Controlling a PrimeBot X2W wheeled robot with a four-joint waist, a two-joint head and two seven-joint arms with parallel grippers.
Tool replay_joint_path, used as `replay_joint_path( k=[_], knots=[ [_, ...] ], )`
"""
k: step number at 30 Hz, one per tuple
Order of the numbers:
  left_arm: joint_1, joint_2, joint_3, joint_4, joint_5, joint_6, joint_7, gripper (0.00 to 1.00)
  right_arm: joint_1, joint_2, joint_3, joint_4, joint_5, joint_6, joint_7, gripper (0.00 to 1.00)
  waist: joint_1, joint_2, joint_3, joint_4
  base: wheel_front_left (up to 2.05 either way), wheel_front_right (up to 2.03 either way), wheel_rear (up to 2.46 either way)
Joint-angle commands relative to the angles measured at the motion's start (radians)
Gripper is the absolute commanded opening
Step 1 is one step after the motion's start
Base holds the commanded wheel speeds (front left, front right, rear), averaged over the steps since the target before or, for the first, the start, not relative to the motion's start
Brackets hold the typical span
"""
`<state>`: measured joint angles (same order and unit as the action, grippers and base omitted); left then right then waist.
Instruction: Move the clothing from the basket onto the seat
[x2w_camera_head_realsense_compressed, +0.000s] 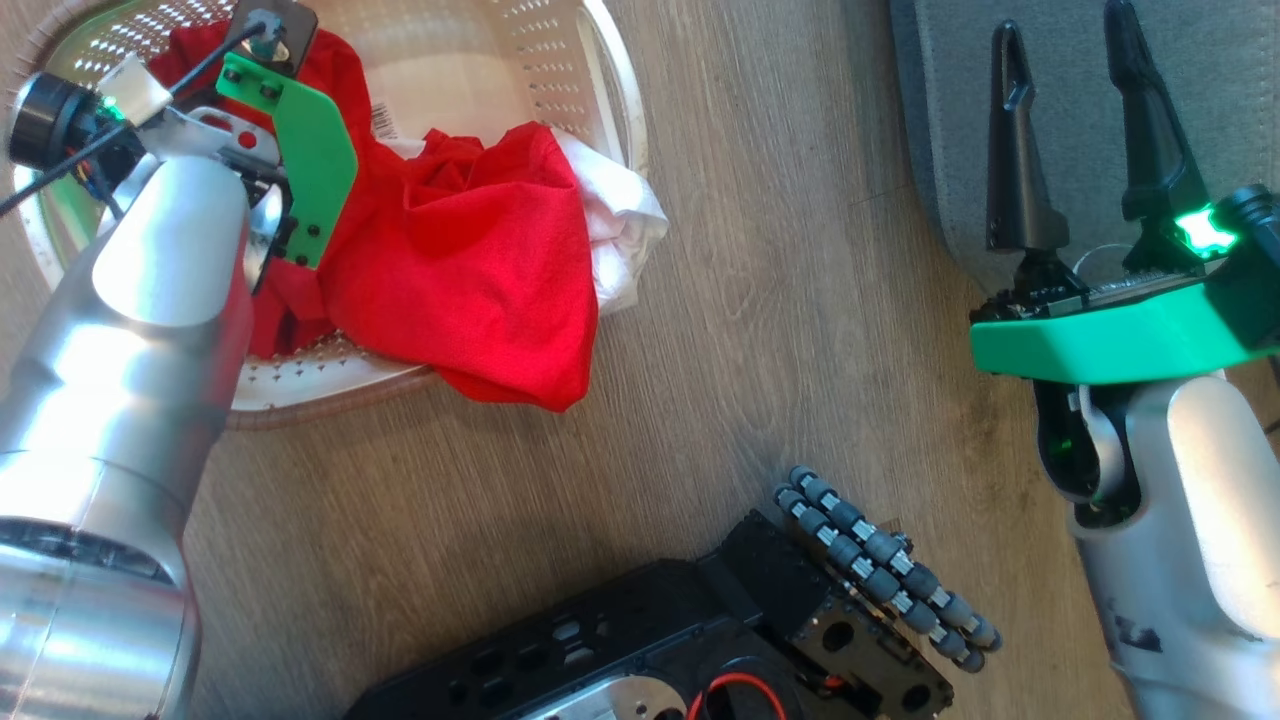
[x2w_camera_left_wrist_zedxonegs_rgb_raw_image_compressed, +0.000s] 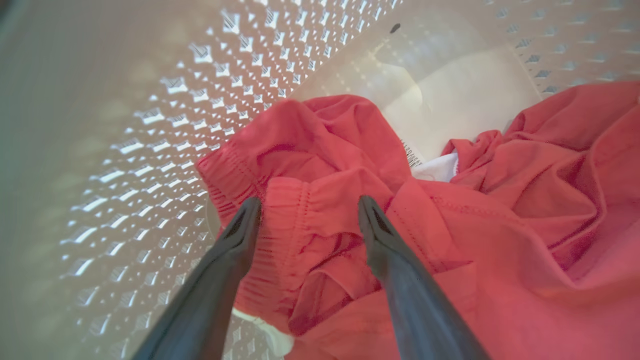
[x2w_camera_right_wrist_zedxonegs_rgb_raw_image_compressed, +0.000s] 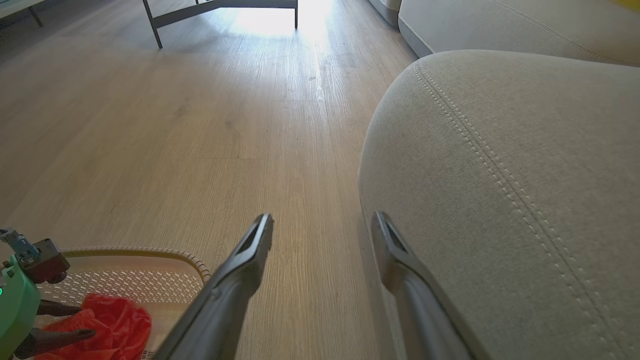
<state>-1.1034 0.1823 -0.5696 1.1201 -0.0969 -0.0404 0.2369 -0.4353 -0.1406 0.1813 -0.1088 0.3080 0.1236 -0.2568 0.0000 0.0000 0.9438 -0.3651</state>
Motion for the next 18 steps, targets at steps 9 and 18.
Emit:
replay_joint_path(
  k=[9,18],
  knots=[
    [-0.023,0.018,-0.011,0.007,0.004,-0.003,0.005,0.0,0.021,-0.007,0.016,-0.031,0.006,0.007,-0.005,1.0,0.0,0.0,0.015,-0.001,0.0,0.0,0.0],
    [-0.019,-0.046,-0.015,-0.018,-0.029,-0.016,-0.11,0.0,0.031,-0.026,-0.011,-0.025,-0.004,0.007,-0.005,1.0,0.0,0.0,-0.036,0.044,0.0,0.0,0.0]
  ],
)
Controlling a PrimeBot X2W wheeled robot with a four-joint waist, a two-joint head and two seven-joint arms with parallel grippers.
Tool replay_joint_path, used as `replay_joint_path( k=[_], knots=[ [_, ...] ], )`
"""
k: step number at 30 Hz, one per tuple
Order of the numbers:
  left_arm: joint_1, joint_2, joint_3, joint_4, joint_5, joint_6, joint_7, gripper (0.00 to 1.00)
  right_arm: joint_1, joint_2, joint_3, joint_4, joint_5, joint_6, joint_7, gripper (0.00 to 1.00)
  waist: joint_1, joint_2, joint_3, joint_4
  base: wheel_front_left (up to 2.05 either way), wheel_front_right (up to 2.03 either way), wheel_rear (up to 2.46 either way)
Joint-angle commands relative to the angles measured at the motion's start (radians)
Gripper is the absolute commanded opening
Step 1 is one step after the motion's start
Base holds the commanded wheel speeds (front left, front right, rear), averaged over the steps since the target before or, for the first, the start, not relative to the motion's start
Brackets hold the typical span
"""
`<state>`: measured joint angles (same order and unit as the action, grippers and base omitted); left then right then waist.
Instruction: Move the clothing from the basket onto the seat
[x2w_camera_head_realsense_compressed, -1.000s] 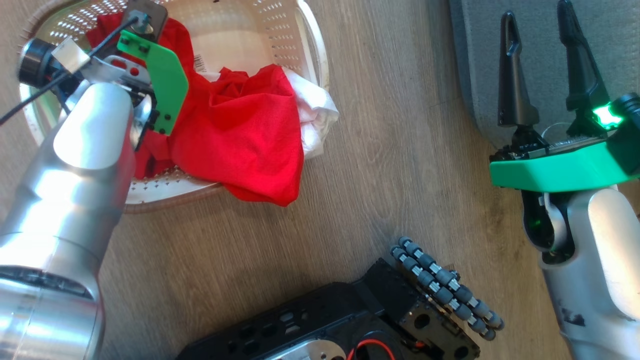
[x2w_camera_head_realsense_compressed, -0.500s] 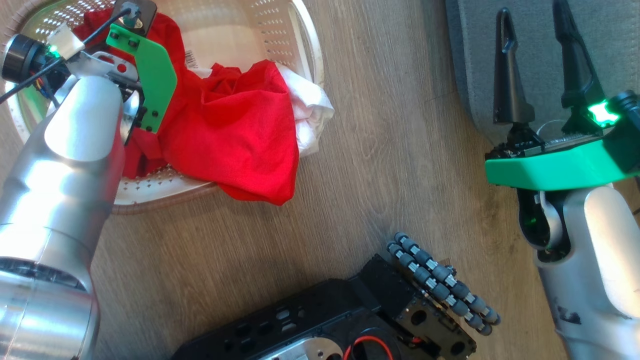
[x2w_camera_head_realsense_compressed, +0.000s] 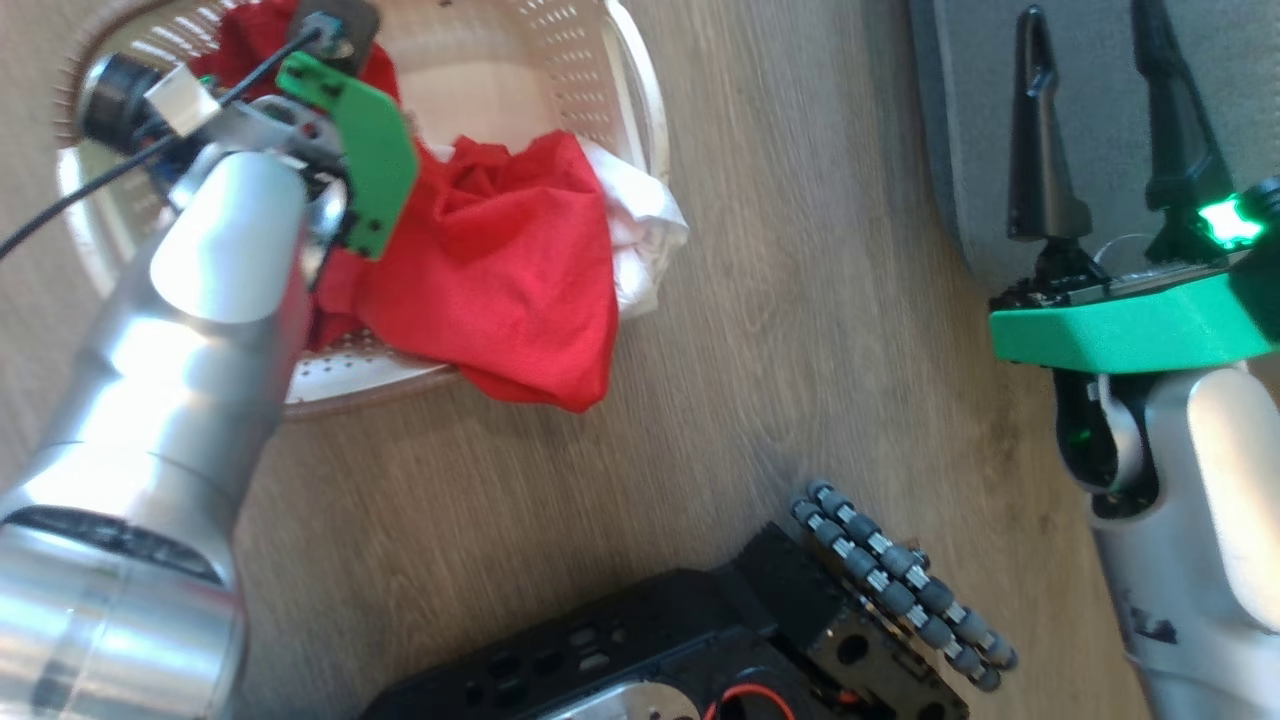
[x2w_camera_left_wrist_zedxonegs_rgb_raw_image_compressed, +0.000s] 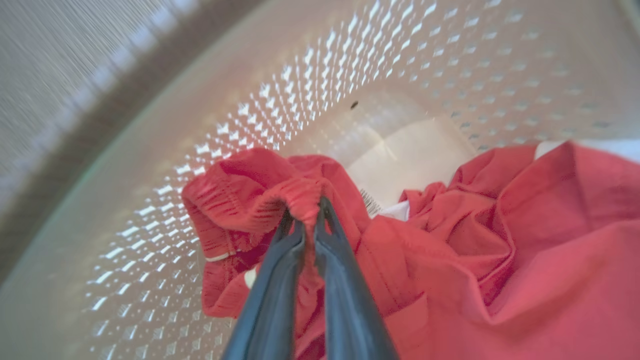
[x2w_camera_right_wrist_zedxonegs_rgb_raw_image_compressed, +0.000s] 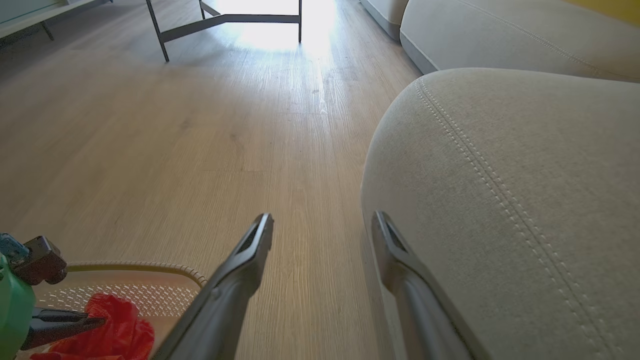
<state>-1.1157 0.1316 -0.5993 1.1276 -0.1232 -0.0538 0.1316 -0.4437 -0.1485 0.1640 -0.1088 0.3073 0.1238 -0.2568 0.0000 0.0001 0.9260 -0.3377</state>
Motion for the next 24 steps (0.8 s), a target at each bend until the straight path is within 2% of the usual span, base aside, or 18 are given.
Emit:
replay_joint_path(
  k=[1,6,12,16,24],
  knots=[
    [-0.003,-0.006,0.017,-0.033,-0.01,-0.004,-0.027,0.0,0.044,-0.022,0.002,-0.026,-0.005,0.007,-0.005,1.0,0.0,-0.0001,-0.034,0.027,0.0,0.0,0.0],
    [0.046,-0.041,0.044,-0.077,-0.068,-0.015,-0.146,0.0,0.077,-0.051,-0.023,-0.022,-0.017,0.007,-0.005,1.0,0.0,-0.0001,-0.141,0.089,0.0,0.0,0.0],
    [0.151,-0.058,0.079,-0.142,-0.137,-0.014,-0.273,0.0,0.148,-0.107,-0.049,-0.006,-0.024,0.007,-0.005,1.0,0.0,-0.0001,-0.303,0.179,0.0,0.0,0.0],
    [0.256,-0.042,0.118,-0.209,-0.188,-0.006,-0.344,0.0,0.199,-0.147,-0.047,0.008,-0.026,0.007,-0.005,1.0,0.0,-0.0001,-0.442,0.24,0.0,0.0,0.0],
    [0.443,0.02,0.179,-0.414,-0.251,0.029,-0.372,0.0,0.297,-0.188,-0.036,0.035,-0.021,0.007,-0.005,1.0,0.0,-0.0001,-0.628,0.319,0.0,0.0,0.0]
  ],
)
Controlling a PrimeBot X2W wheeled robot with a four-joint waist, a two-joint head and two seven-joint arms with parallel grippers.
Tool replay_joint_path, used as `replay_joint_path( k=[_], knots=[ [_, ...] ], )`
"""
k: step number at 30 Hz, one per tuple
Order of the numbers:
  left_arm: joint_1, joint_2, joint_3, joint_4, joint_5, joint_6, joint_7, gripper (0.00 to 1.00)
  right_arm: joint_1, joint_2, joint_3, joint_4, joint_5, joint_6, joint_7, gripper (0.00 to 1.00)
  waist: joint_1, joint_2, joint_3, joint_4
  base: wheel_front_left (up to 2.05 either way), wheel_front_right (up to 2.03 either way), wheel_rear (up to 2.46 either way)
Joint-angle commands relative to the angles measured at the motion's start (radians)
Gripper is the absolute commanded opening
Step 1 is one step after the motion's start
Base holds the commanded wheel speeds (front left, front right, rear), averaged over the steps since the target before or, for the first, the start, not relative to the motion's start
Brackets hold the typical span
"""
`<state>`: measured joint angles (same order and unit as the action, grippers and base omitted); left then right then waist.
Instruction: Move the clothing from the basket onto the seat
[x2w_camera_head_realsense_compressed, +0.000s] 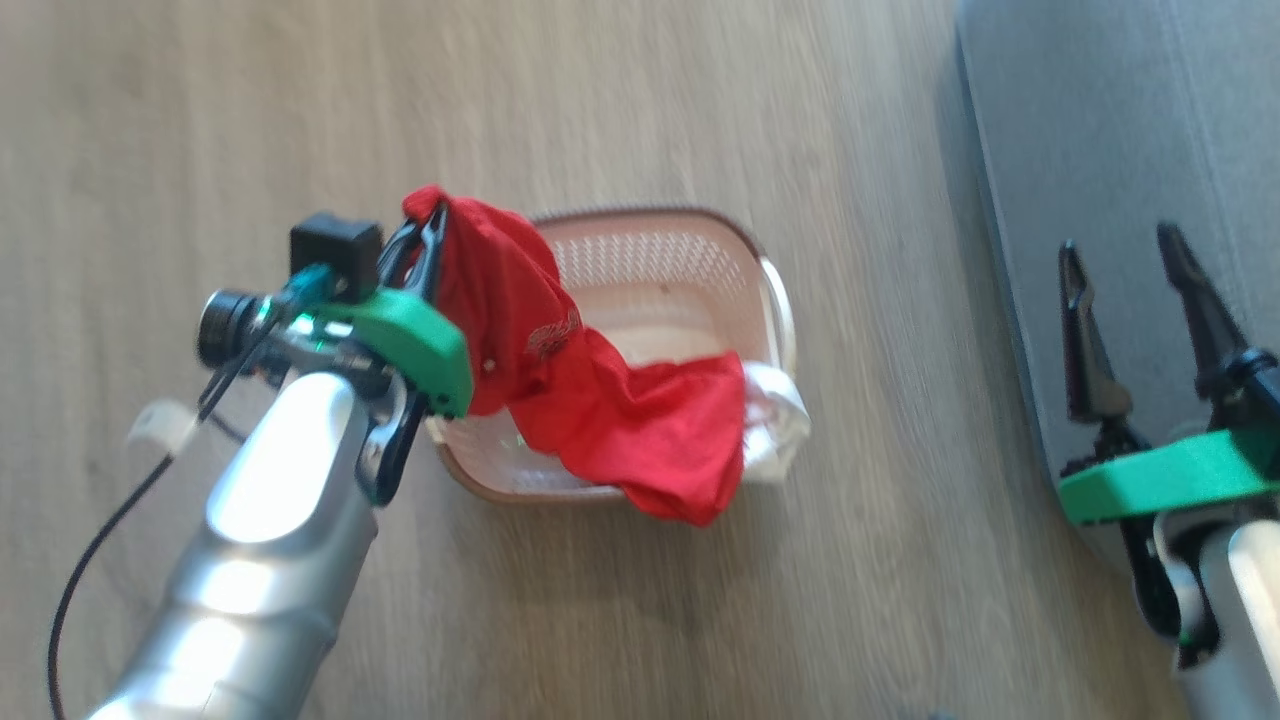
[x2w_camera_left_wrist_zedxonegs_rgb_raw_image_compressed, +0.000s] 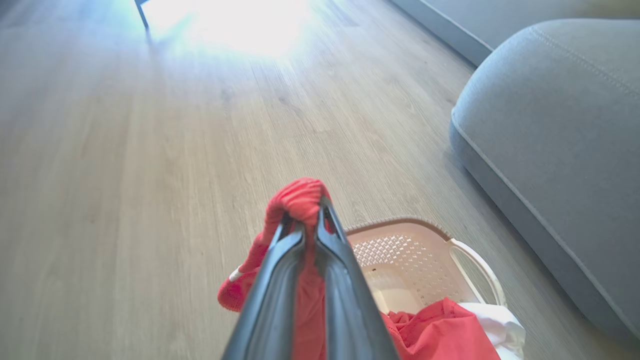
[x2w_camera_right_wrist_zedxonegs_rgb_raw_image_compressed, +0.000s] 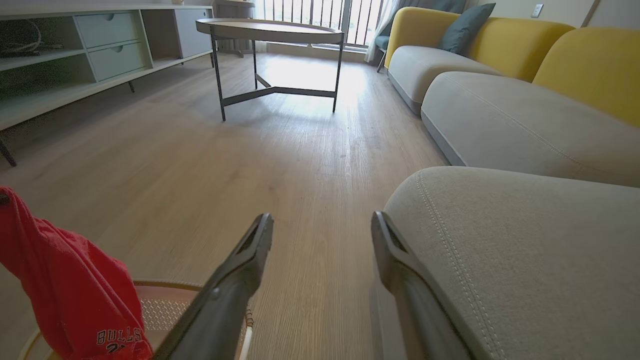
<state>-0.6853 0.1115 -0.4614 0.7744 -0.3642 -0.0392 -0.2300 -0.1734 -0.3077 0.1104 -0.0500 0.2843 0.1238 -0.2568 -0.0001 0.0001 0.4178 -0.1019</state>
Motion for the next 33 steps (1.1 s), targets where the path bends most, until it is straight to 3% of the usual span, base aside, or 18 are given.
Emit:
replay_joint_path(
  k=[1,16,23,33],
  knots=[
    [0.013,0.041,0.041,-0.061,-0.01,0.014,-0.011,0.0,0.027,-0.029,0.017,-0.024,0.002,0.007,-0.005,1.0,0.0001,-0.0001,-0.12,0.083,0.0,0.0,0.0],
    [0.331,0.21,0.169,-0.561,-0.095,0.16,0.137,0.0,0.118,-0.059,0.067,0.013,0.012,0.007,-0.005,1.0,0.0001,-0.0001,-0.295,0.115,0.0,0.0,0.0],
    [0.399,0.266,0.194,-0.687,-0.103,0.195,0.201,0.0,0.107,-0.078,0.121,0.037,0.015,0.007,-0.005,1.0,0.0001,-0.0001,-0.322,0.123,0.0,0.0,0.0],
    [0.423,0.29,0.183,-0.79,-0.096,0.214,0.251,0.0,0.049,-0.092,0.256,0.049,0.025,0.007,-0.005,1.0,0.0001,-0.0001,-0.329,0.147,0.0,0.0,0.0]
  ],
)
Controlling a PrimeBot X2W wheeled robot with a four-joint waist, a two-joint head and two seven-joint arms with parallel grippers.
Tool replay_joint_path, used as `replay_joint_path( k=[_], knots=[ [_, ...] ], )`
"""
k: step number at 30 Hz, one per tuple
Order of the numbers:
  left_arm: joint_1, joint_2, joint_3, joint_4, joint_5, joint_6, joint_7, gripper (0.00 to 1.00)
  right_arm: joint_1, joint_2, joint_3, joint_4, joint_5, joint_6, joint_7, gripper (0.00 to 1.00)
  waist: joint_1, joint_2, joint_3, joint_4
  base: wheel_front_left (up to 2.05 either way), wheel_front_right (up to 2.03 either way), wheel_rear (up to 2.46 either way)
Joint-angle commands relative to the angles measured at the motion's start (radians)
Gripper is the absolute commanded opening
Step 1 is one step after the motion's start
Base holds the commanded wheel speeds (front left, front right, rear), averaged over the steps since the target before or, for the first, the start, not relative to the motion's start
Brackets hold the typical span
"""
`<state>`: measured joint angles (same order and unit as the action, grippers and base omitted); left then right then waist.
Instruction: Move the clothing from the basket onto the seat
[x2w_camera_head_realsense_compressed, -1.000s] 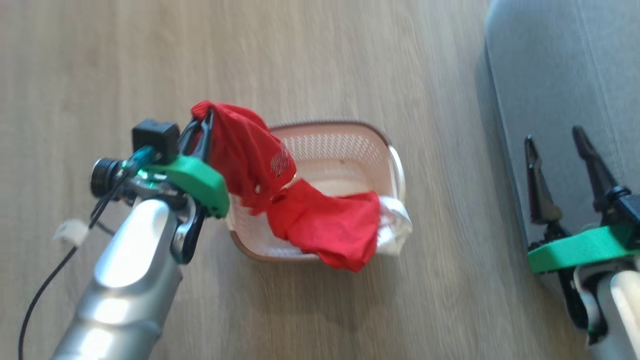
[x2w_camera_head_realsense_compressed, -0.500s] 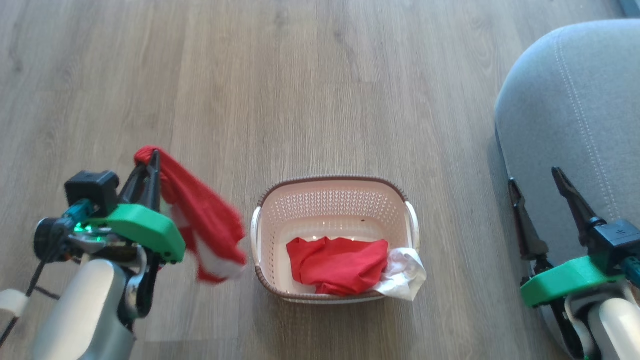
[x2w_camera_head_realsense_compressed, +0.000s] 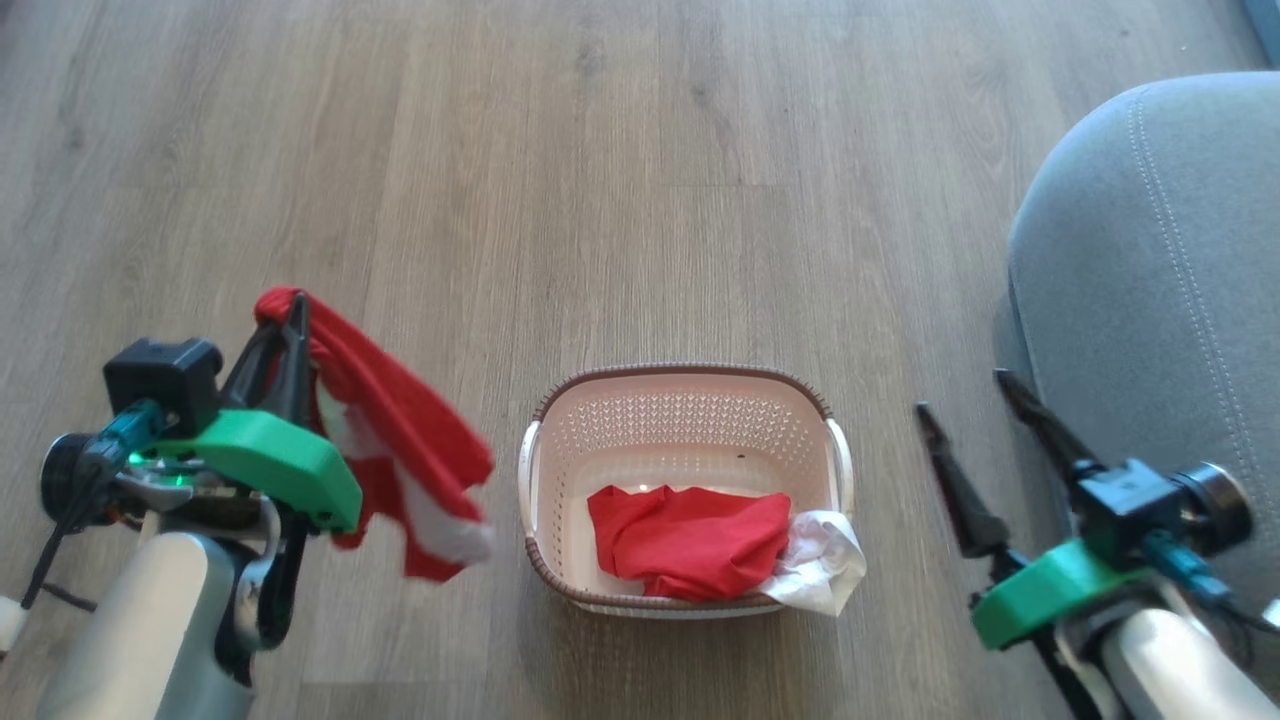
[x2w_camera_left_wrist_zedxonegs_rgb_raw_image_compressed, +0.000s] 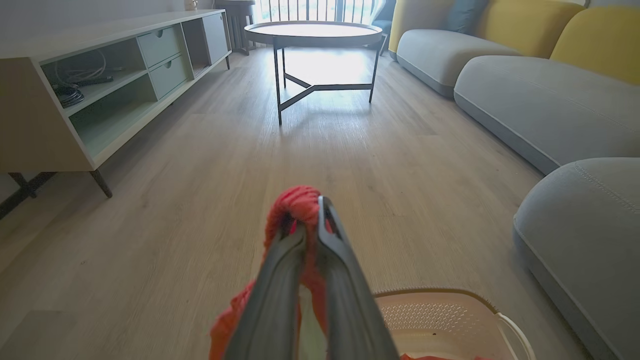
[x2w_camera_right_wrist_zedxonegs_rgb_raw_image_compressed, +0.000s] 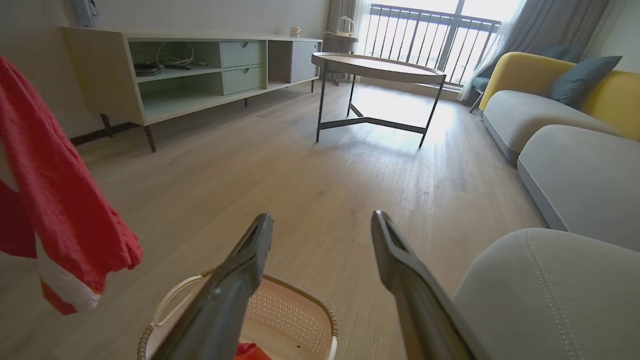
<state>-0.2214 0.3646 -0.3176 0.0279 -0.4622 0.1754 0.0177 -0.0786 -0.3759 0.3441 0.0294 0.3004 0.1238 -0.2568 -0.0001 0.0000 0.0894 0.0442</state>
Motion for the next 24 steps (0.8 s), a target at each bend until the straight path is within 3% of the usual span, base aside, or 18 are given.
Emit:
replay_joint_path(
  k=[1,13,24],
  knots=[
    [-0.042,0.037,0.034,-0.053,0.003,-0.001,0.006,0.0,-0.059,-0.026,0.047,-0.03,0.011,0.007,-0.005,1.0,0.0001,0.0,-0.001,0.003,0.0,0.0,0.0],
    [-0.112,-0.058,-0.126,-0.135,0.014,-0.058,0.066,0.0,-0.256,0.01,0.322,-0.017,0.05,0.007,-0.005,1.0,0.0001,0.0,-0.007,0.025,0.0,0.0,0.0],
    [-0.163,-0.134,-0.248,-0.126,0.027,-0.109,0.084,0.0,-0.37,0.05,0.486,0.046,0.109,0.007,-0.005,1.0,0.0001,0.0,-0.014,0.022,0.0,0.0,0.0]
  ],
)
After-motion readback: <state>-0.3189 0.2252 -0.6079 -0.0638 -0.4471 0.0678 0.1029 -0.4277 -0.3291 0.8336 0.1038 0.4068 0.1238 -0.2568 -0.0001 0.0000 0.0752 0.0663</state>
